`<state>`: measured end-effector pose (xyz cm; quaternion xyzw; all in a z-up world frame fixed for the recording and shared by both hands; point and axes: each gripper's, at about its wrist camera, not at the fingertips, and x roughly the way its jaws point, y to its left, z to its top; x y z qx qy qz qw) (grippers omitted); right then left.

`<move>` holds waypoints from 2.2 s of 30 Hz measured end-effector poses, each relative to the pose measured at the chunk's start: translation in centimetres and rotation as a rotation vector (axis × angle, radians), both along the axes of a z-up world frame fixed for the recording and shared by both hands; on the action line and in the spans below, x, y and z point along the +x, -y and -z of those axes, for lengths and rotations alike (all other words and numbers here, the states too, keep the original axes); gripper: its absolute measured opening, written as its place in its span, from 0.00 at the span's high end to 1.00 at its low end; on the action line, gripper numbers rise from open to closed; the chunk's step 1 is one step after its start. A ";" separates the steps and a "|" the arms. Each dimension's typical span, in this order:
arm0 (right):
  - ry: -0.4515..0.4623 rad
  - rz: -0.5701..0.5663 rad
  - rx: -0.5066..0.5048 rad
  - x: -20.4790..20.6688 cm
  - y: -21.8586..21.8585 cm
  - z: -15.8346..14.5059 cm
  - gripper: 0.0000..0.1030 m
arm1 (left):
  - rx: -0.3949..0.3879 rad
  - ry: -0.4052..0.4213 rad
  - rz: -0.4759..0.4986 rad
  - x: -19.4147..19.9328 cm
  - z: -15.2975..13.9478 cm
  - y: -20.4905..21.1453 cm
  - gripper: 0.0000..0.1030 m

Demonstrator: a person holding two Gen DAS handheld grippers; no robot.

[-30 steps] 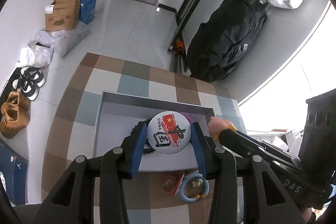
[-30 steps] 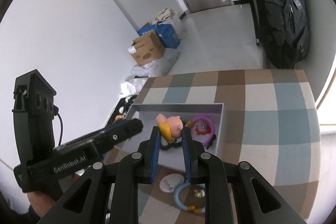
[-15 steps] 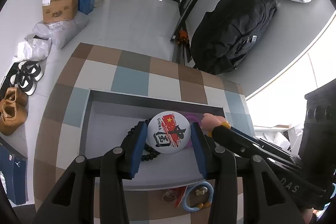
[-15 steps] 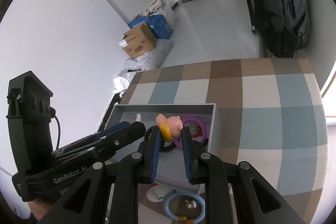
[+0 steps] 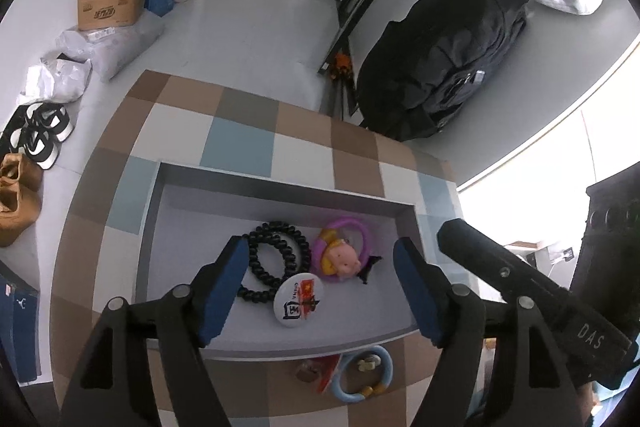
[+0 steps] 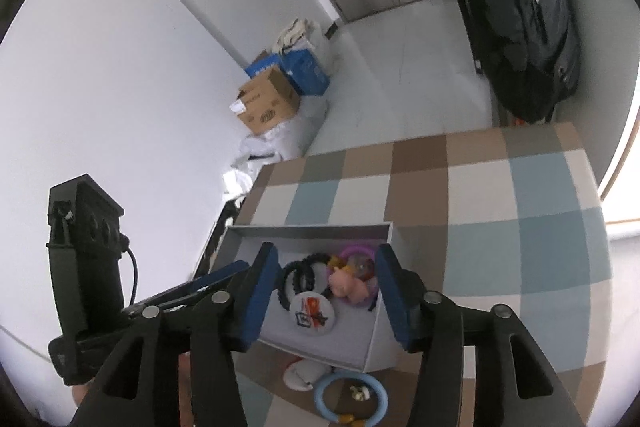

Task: Organize jewelry
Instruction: 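Withdraw both open tools from the box back over the table, then grasp the red pacifier-like item with the left tool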

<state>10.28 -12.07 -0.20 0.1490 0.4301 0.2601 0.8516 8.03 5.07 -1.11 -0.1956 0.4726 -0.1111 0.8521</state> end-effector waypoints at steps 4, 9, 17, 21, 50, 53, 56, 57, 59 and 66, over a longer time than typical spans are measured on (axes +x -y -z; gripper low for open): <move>0.009 0.012 -0.004 -0.2 0.4 -0.4 0.42 | 0.044 0.007 -0.016 -0.1 -0.1 0.1 0.31; 0.009 0.030 -0.013 -0.6 1.0 -0.6 0.33 | 0.049 -0.002 -0.039 -0.3 0.1 -0.3 0.31; 0.021 0.025 -0.008 -1.5 1.7 -0.6 0.18 | 0.063 0.023 -0.045 -1.5 -0.5 -0.6 0.26; 0.050 0.024 -0.032 -2.4 1.8 -0.8 0.10 | 0.075 0.046 -0.048 -2.3 -0.7 -0.6 0.23; 0.023 0.058 -0.117 -6.5 3.4 0.4 0.00 | 0.104 0.017 0.048 -7.0 2.2 2.3 0.22; 0.008 0.057 -0.134 -6.5 3.3 0.8 0.00 | 0.126 0.020 0.059 -7.0 2.4 2.7 0.29; -0.013 0.061 -0.131 -6.4 3.6 1.2 0.00 | 0.140 -0.003 0.091 -6.7 2.8 3.3 0.51; -0.015 0.062 -0.128 -6.4 3.6 1.2 0.00 | 0.145 -0.010 0.096 -6.7 3.1 3.4 0.53; -0.015 0.062 -0.124 -6.4 3.7 1.1 0.00 | 0.148 -0.022 0.106 -6.7 3.5 3.5 0.61; -0.008 0.054 -0.121 -6.5 3.6 1.0 0.00 | 0.166 -0.034 0.115 -7.0 3.6 3.8 0.82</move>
